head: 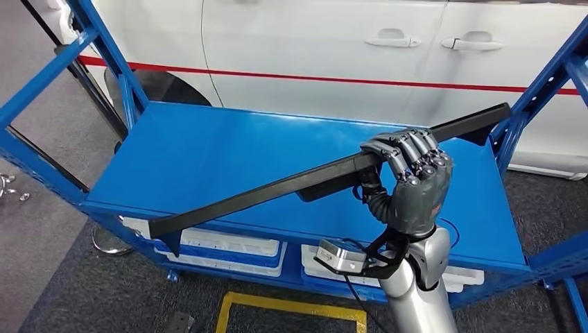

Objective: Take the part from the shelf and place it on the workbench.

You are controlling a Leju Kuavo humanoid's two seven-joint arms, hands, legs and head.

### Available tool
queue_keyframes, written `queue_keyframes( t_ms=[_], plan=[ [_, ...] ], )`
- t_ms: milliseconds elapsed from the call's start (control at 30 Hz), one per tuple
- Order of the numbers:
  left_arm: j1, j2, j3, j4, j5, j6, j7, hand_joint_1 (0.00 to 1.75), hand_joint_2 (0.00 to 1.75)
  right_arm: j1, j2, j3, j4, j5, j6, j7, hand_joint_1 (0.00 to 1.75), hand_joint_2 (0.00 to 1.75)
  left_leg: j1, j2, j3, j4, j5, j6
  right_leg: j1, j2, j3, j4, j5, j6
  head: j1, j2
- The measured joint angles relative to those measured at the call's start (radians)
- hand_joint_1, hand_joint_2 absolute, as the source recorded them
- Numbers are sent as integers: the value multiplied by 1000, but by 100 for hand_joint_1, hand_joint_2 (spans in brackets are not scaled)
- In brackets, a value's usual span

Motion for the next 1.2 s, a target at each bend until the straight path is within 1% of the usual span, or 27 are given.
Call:
queue_keyframes(
  t_ms=[67,100,133,167,233,267,300,400,433,467,500,567,600,633,667,767,800,833,900,933,967,1033,1067,1100,1133,1167,1200],
  plan=[
    [-2,-4,0,2,-1,-2,5,0,175,0,0,3,-1,2,0,0,175,175,2,0,-52,129,-68,-6,2,-2,-6,1,3,-5,0,0],
    [-2,-5,-1,4,-1,-3,6,0,175,1,0,4,-1,3,0,0,175,175,3,0,-68,172,-83,-7,4,-2,-9,2,5,-6,0,0],
    [-2,-6,-1,5,-2,-4,7,0,175,1,0,4,-1,4,0,0,175,175,3,0,-67,180,-78,-5,5,-2,-12,3,6,-7,0,0],
    [-3,-6,-1,6,-2,-4,8,0,175,1,0,5,-1,4,0,0,175,175,2,0,-47,149,-55,-2,5,-1,-13,4,7,-7,0,0],
    [-7,-6,-2,6,-3,-5,9,0,175,1,0,8,-2,1,0,1,175,175,-1,0,27,15,5,10,7,-1,-14,5,11,-4,0,0],
    [-10,-6,-2,6,-4,-5,9,0,175,0,0,9,-3,0,0,2,175,175,-4,0,58,-44,24,15,8,-1,-15,6,14,0,0,0],
    [-13,-6,-3,6,-4,-5,9,0,175,0,0,11,-4,0,0,2,175,175,-7,-1,75,-82,34,19,8,-1,-17,5,17,5,0,0],
    [-15,-8,-8,6,-4,-5,10,0,175,0,-1,15,-6,-3,0,3,175,175,-9,-1,78,-107,48,30,6,-1,-21,0,29,24,0,0],
    [-14,-9,-9,7,-4,-5,10,0,175,0,-1,16,-7,-7,0,3,175,175,-7,1,77,-114,58,36,5,-1,-24,6,22,29,0,0],
    [-15,-10,-10,7,-3,-5,11,0,175,0,-2,16,-8,-11,0,4,175,175,-5,3,75,-122,68,42,6,0,-32,26,-1,33,1,0],
    [-16,-11,-11,7,-2,-6,11,0,175,0,-3,16,-10,-15,0,5,175,175,-3,5,71,-128,78,48,6,0,-48,67,-37,36,1,0],
    [-16,-11,-13,8,0,-6,11,0,175,2,-6,16,-11,-17,0,6,175,175,-6,7,51,-127,91,54,4,0,-88,189,-122,40,1,0],
    [-16,-12,-14,8,0,-6,11,0,175,3,-7,16,-11,-17,0,7,175,175,-7,8,41,-124,96,53,4,0,-100,240,-147,42,1,0],
    [-15,-12,-15,9,0,-6,11,0,175,4,-9,16,-11,-18,0,8,175,175,-7,8,30,-120,101,53,3,0,-98,260,-151,44,1,0],
    [-15,-12,-16,11,0,-6,11,0,175,4,-10,16,-11,-19,0,9,175,175,-7,8,20,-115,105,51,2,0,-75,243,-136,45,1,0],
    [-15,-12,-17,13,2,-5,11,0,175,4,-10,16,-12,-25,0,9,175,175,-7,7,-4,-97,112,42,3,0,50,60,-79,40,0,0],
    [-15,-12,-17,13,3,-4,11,0,175,4,-10,16,-13,-26,0,9,175,175,-8,7,-8,-92,115,37,5,1,73,20,-72,36,0,0],
    [-15,-12,-17,14,4,-4,11,0,175,4,-11,16,-13,-27,0,9,175,175,-9,6,-12,-89,119,31,7,2,80,3,-71,31,0,0],
    [-14,-12,-17,14,6,-3,11,0,175,4,-11,16,-14,-28,0,9,175,175,-9,5,-18,-88,127,18,8,2,72,-1,-60,19,0,0],
    [-14,-12,-17,15,6,-3,11,0,175,4,-11,16,-14,-28,0,9,175,175,-7,4,-24,-82,121,12,7,1,67,-4,-53,10,0,0],
    [-13,-12,-17,15,7,-3,11,0,175,4,-11,16,-14,-28,0,9,175,175,-6,3,-35,-63,100,6,5,0,59,-7,-44,2,0,0],
    [-13,-12,-17,16,8,-3,11,0,175,4,-11,16,-14,-28,0,8,175,175,-2,3,-69,30,18,-5,5,-3,40,-9,-27,-9,-1,0],
    [-12,-12,-17,16,9,-3,11,0,175,4,-11,16,-14,-28,0,8,175,175,-1,3,-88,96,-24,-9,6,-4,29,-9,-19,-11,-1,0],
    [-12,-12,-17,16,9,-3,11,0,175,4,-11,16,-14,-28,0,8,175,175,0,3,-101,154,-53,-12,7,-4,18,-8,-11,-12,-1,0],
    [-12,-12,-17,16,9,-3,11,0,175,5,-11,16,-14,-28,0,8,175,175,0,3,-101,186,-62,-12,9,-5,7,-6,-4,-12,0,0],
    [-12,-12,-17,16,9,-3,11,0,175,5,-11,16,-14,-28,0,8,175,175,0,3,-82,182,-51,-11,9,-5,-4,-4,3,-12,-1,0],
    [-12,-12,-18,16,9,-3,11,0,175,5,-11,16,-14,-28,0,8,175,175,-1,3,-45,139,-28,-7,10,-5,-13,-2,9,-11,0,0]
  ],
)
